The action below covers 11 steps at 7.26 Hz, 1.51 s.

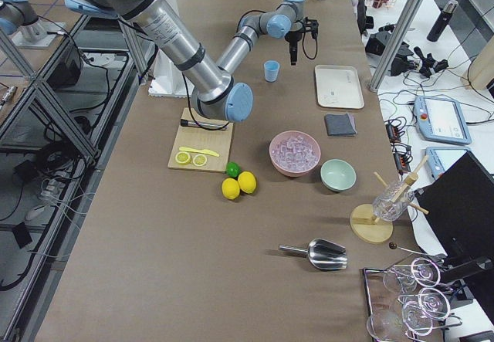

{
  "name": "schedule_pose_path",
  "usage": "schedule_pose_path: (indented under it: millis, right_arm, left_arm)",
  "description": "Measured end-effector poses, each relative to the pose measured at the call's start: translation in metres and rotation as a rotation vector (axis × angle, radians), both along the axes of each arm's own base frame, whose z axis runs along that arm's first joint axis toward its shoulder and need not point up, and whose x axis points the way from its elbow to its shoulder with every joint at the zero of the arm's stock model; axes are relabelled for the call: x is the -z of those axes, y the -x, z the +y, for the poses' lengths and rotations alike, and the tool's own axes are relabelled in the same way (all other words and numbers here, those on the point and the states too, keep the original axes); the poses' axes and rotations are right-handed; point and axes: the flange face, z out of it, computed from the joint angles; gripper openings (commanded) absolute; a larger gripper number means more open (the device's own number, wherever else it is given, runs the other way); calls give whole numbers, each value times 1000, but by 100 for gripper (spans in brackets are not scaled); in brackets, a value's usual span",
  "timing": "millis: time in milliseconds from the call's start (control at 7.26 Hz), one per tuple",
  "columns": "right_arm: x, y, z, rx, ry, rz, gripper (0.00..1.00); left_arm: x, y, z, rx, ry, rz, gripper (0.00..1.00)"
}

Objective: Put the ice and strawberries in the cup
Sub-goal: 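Raise the right gripper away from the cup while the left gripper reaches toward the strawberry, then lower the left gripper onto the red strawberry and close on it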

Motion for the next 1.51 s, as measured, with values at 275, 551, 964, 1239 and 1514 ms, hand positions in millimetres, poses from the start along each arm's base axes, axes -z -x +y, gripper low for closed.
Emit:
schedule_pose_path:
  millis: [275, 551, 964, 1239, 1514]
  right_arm:
    - [-70, -103, -63, 63, -48, 24, 97]
    - [-147, -200, -95, 94, -66, 42, 98]
    - [-253, -327, -74, 116, -105, 57, 98]
    - [-291, -369, -35, 127, -129, 68, 98]
    - [-309, -382, 1, 136, -133, 74, 98]
  left_arm:
    - [16, -9, -2, -7, -15, 10, 97]
    - [41, -39, 4, -13, 2, 51, 97]
    - [66, -91, 12, -73, -12, 72, 97]
    - [72, -139, 18, -88, -35, 35, 97]
    - [64, -162, 25, -105, -34, 9, 97]
